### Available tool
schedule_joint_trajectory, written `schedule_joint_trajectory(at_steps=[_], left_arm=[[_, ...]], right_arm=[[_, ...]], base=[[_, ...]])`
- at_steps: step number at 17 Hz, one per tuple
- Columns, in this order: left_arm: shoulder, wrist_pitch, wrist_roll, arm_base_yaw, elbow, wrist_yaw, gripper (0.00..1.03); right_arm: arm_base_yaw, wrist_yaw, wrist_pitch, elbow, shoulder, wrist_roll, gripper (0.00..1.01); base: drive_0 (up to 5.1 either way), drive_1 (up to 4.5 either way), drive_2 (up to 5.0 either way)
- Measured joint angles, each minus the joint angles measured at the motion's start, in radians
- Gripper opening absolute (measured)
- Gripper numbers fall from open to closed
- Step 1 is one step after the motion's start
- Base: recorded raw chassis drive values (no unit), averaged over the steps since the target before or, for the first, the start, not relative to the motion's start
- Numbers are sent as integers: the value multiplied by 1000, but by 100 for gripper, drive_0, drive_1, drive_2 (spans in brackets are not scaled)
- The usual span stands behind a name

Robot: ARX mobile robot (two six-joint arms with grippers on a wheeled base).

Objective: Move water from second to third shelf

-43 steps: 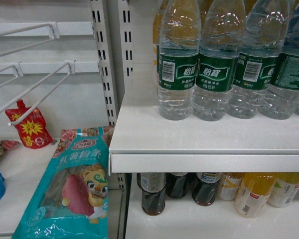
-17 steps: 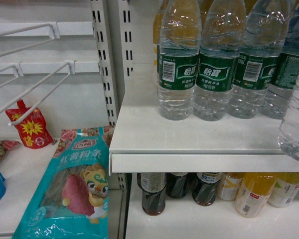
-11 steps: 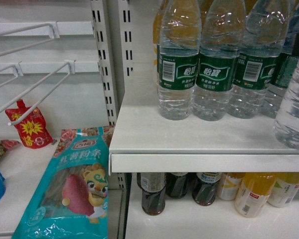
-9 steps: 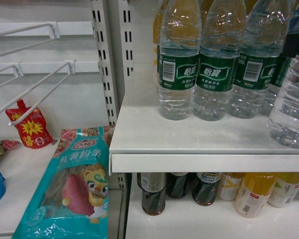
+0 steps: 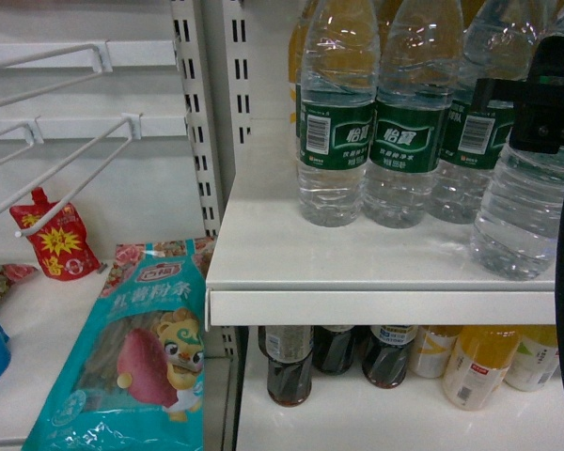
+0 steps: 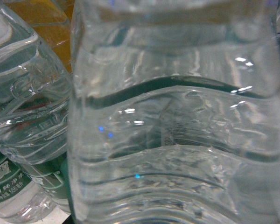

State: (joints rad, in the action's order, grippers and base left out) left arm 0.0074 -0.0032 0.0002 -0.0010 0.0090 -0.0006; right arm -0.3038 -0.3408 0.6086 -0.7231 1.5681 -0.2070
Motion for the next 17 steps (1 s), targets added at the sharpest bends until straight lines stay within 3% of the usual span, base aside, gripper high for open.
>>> schedule_joint_trajectory(at_steps=[3,17], left_arm=[[0,0,0,0,0,0,98],[0,0,0,0,0,0,98]], right_arm=[[-17,-15,18,-20,29,-3,42],[4,-14,39,-38,62,10,42]], base=[[0,0,0],[0,0,0]])
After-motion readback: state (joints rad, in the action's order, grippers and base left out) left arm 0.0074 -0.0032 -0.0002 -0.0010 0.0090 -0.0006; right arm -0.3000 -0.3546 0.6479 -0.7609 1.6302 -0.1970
